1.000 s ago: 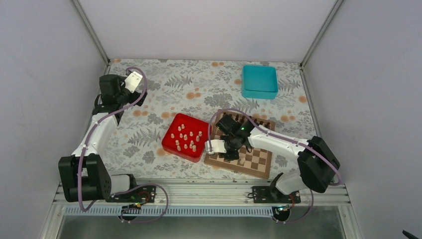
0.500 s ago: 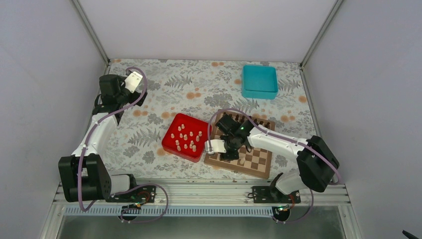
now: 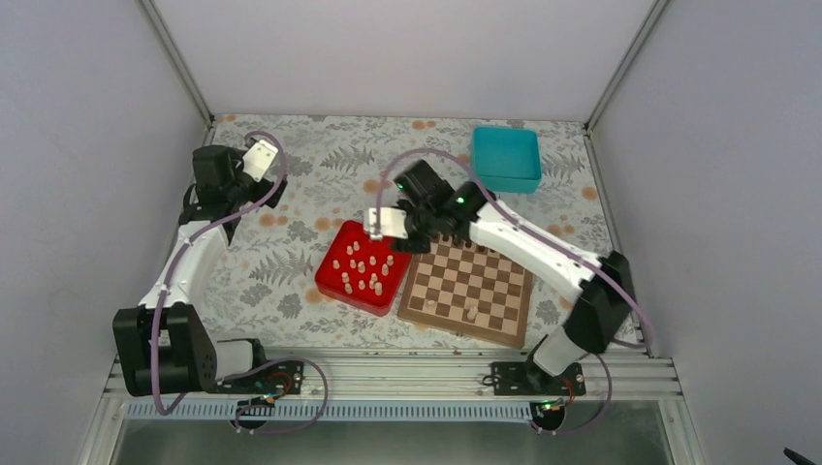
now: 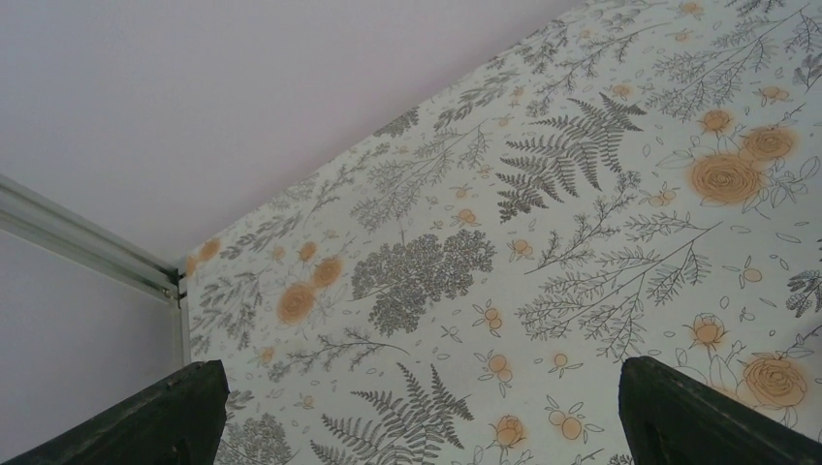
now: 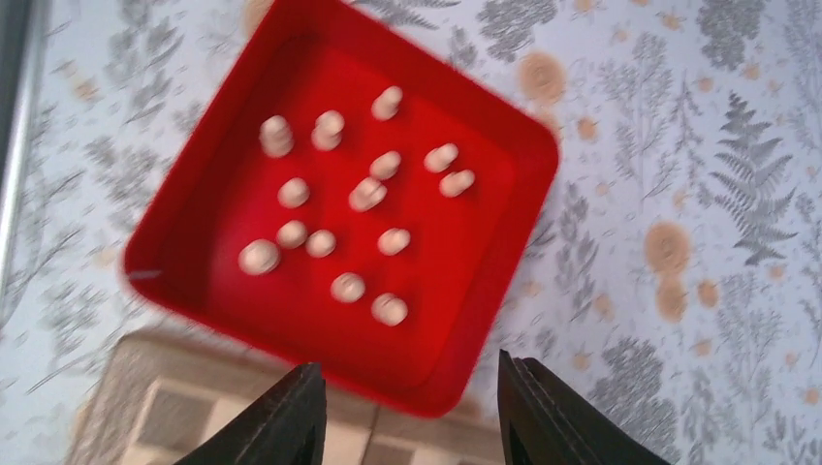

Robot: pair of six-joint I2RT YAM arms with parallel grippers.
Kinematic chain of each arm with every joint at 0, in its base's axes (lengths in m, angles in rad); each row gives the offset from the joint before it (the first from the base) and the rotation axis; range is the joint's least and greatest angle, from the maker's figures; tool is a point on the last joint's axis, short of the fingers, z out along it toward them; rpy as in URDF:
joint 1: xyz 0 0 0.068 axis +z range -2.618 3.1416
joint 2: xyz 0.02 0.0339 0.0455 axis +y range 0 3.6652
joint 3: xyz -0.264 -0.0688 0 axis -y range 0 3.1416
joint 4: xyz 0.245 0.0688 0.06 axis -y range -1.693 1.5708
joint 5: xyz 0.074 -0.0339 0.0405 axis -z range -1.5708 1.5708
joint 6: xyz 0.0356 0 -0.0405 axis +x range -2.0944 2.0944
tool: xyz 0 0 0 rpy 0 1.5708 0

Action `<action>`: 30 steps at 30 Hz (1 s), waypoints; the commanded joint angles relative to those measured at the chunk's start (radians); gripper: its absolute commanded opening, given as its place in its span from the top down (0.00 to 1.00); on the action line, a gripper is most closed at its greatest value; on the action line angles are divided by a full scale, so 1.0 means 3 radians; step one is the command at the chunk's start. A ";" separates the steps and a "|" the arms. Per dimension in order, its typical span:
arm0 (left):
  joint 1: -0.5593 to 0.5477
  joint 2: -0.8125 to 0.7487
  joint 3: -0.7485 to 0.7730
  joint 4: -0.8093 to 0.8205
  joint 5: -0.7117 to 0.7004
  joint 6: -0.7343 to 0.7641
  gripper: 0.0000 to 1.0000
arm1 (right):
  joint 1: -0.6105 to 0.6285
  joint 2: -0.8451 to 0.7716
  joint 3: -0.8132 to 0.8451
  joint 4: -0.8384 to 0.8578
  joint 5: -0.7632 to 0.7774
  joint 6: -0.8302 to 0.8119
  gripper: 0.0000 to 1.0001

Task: Set up the chess pieces on the board
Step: Pick up the chess piece from the storage box.

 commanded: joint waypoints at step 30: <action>0.0014 -0.0221 0.0082 -0.0022 0.0379 -0.0116 0.00 | 0.0376 0.1911 0.0923 0.0170 0.0134 -0.0132 0.64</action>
